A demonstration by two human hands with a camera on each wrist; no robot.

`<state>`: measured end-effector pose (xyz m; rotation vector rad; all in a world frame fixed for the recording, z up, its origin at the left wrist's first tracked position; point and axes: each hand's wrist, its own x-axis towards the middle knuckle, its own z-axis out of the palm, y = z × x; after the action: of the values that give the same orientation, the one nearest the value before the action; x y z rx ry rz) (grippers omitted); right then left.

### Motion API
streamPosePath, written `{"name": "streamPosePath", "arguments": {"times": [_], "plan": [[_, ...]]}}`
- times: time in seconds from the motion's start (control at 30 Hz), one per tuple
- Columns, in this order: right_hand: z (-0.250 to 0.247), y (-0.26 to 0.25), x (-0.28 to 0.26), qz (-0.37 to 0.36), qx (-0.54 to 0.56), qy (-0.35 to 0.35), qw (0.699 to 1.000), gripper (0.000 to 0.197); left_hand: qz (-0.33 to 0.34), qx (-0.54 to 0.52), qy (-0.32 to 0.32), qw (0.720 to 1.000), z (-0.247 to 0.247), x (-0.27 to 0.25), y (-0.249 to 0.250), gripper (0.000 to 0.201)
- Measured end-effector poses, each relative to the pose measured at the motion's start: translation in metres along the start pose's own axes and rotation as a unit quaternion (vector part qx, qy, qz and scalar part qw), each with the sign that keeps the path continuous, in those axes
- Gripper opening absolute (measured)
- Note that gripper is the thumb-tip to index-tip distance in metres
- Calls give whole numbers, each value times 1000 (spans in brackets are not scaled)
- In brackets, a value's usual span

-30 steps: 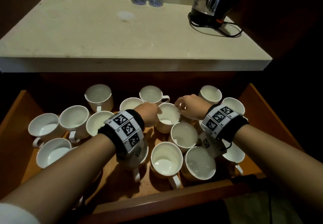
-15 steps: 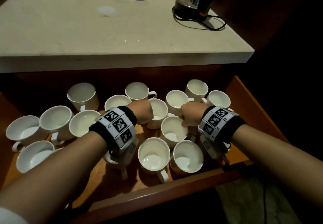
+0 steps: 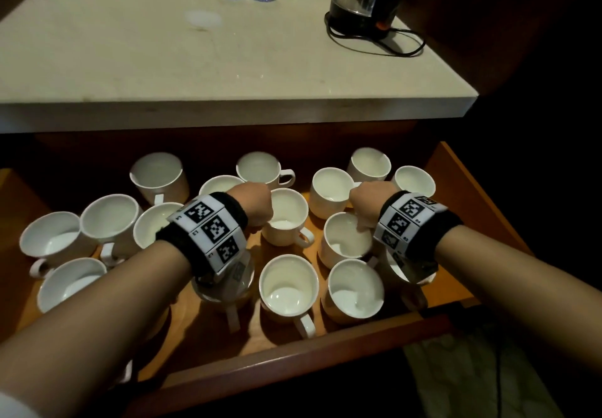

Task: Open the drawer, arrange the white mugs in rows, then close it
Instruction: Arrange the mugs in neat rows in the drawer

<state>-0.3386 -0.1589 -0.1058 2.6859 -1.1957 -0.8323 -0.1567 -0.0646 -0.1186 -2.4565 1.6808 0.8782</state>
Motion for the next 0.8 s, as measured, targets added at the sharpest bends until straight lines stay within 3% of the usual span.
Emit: {"name": "streamPosePath", "arguments": {"times": [0.07,0.17,0.27,0.4,0.6,0.7,0.8], "plan": [[-5,-1,-1,8,10,-6,1000,40,4,3,6,1000,1,0,-3,25],[-13,-7,2,6,93,59,994,27,12,15,18,1000,1,0,-5,19],[-15,-23,12,-58,211,120,968,26,8,21,29,999,0,0,-5,22],[-16,-47,20,-121,224,70,965,38,11,19,40,999,0,-1,-4,23],[-14,-45,22,-101,193,67,974,21,6,-12,47,999,2,-1,-4,32],[-17,-42,19,-95,193,67,974,43,20,-7,56,998,5,-4,-3,35],[-21,-40,21,-79,215,78,970,37,19,-25,63,998,3,-5,-4,34]]}}
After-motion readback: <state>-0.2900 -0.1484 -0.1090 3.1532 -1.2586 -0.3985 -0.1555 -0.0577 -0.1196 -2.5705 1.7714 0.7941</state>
